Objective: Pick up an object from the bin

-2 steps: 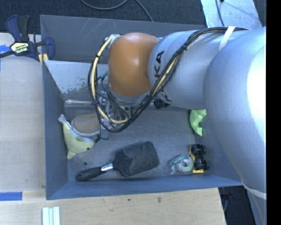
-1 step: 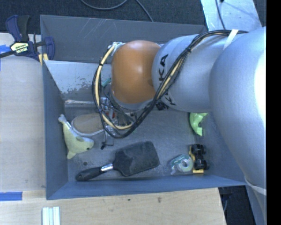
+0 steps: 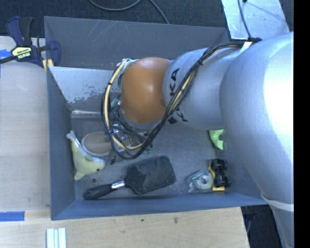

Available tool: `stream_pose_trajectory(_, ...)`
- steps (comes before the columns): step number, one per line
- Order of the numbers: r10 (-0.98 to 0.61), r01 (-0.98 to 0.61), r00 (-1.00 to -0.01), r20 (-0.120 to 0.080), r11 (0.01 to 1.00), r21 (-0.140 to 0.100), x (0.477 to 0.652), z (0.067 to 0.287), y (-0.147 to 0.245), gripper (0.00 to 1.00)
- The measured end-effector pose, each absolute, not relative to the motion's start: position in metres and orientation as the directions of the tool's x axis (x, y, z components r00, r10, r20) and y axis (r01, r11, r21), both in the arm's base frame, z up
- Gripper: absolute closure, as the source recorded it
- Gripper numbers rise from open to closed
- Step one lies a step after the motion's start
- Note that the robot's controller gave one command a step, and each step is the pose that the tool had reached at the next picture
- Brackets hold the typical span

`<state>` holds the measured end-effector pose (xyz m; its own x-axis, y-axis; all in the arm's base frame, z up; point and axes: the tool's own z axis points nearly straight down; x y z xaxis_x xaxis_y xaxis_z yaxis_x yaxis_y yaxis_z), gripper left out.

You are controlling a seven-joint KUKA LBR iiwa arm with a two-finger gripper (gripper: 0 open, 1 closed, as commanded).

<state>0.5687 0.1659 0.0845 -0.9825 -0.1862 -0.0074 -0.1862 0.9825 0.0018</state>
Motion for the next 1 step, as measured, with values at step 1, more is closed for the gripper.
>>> stream_pose_trajectory(1, -0.186, -0.186, -0.983, -0.007, 0.983, 0.002, 0.5687, 0.0845, 0.1659, 1.00)
